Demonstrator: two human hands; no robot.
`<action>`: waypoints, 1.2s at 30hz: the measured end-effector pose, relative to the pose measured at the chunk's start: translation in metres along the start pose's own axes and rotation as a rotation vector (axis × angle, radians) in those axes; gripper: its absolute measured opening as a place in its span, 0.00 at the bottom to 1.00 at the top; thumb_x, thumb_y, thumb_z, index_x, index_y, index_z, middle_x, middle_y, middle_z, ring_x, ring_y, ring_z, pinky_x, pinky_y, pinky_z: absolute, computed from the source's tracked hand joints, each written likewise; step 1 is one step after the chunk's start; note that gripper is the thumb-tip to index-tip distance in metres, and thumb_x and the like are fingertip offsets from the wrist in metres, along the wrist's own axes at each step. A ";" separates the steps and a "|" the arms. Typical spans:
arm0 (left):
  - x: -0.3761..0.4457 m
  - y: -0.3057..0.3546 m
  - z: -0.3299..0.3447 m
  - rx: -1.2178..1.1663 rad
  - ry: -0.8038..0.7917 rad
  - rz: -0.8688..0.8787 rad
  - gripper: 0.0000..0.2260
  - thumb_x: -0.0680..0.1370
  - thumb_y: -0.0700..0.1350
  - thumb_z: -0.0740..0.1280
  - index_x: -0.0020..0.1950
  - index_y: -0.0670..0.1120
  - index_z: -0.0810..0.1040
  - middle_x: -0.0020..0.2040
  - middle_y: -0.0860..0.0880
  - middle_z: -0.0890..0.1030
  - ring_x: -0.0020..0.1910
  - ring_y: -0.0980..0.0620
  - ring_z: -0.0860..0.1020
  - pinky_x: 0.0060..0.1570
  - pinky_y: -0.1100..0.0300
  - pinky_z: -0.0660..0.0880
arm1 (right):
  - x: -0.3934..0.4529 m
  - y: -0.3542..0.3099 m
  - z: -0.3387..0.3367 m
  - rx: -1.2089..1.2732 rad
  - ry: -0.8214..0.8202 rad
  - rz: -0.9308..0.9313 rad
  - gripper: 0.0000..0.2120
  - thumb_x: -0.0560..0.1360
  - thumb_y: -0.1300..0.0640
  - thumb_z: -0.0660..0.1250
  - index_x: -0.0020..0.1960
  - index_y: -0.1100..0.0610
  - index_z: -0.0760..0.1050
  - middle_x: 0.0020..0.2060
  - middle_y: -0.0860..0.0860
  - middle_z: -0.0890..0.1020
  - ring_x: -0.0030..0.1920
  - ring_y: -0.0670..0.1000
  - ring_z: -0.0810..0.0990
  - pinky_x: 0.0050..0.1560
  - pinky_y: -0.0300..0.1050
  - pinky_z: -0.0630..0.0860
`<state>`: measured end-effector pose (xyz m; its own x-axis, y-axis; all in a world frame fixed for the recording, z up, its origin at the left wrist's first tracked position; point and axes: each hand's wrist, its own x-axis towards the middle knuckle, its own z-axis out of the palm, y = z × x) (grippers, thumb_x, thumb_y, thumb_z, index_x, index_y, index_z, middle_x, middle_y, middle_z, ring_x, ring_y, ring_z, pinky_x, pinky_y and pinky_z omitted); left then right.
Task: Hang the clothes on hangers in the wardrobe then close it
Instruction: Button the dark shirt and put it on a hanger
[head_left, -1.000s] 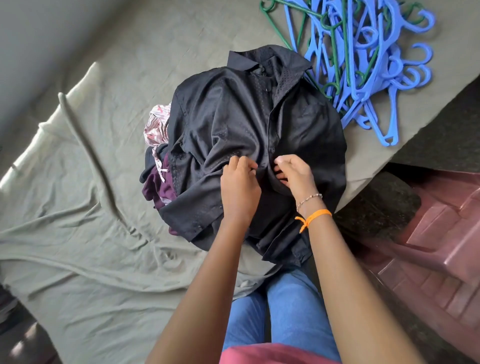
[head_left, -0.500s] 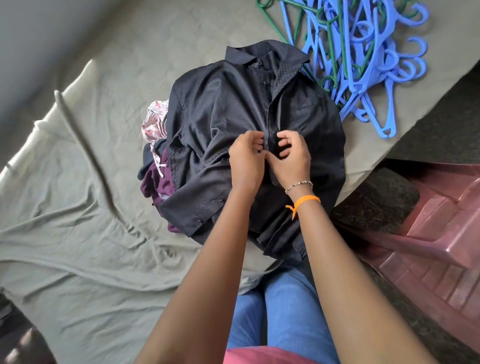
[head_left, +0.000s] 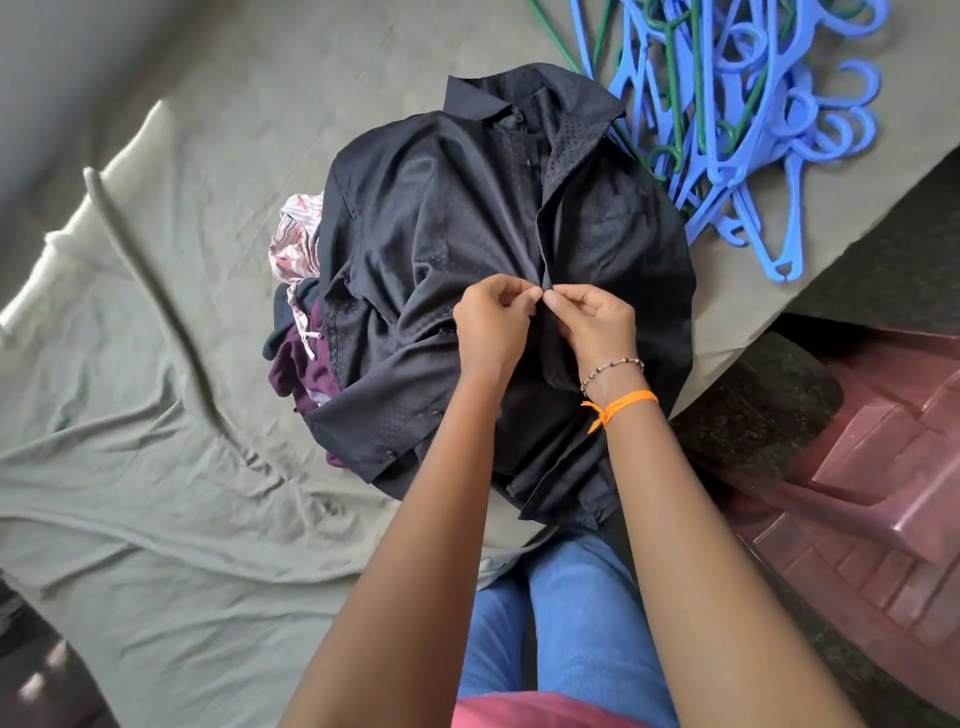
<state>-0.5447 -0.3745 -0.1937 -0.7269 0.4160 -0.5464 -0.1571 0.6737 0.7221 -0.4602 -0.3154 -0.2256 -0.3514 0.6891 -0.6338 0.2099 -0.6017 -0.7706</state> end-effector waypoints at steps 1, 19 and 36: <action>0.002 -0.001 -0.001 -0.029 -0.020 -0.016 0.03 0.74 0.42 0.71 0.40 0.46 0.82 0.35 0.50 0.83 0.38 0.54 0.81 0.50 0.52 0.80 | 0.001 0.001 -0.001 0.031 -0.021 0.016 0.05 0.72 0.66 0.70 0.42 0.57 0.80 0.37 0.53 0.83 0.43 0.52 0.81 0.52 0.49 0.78; -0.001 -0.004 -0.004 -0.275 -0.034 -0.149 0.03 0.74 0.38 0.70 0.41 0.44 0.82 0.35 0.49 0.81 0.36 0.57 0.77 0.42 0.64 0.76 | -0.007 0.002 0.007 -0.152 -0.029 -0.072 0.05 0.77 0.62 0.63 0.46 0.56 0.77 0.41 0.53 0.80 0.42 0.48 0.76 0.46 0.40 0.75; 0.006 0.000 -0.013 -0.302 -0.214 -0.223 0.08 0.76 0.35 0.67 0.38 0.43 0.80 0.29 0.53 0.78 0.31 0.60 0.74 0.37 0.70 0.74 | -0.008 -0.010 0.004 -0.280 -0.022 -0.178 0.03 0.71 0.67 0.70 0.41 0.62 0.79 0.33 0.50 0.81 0.33 0.39 0.79 0.38 0.31 0.75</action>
<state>-0.5578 -0.3797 -0.1916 -0.5028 0.4193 -0.7559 -0.5067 0.5655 0.6507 -0.4631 -0.3165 -0.2122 -0.4245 0.7628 -0.4879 0.3846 -0.3359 -0.8598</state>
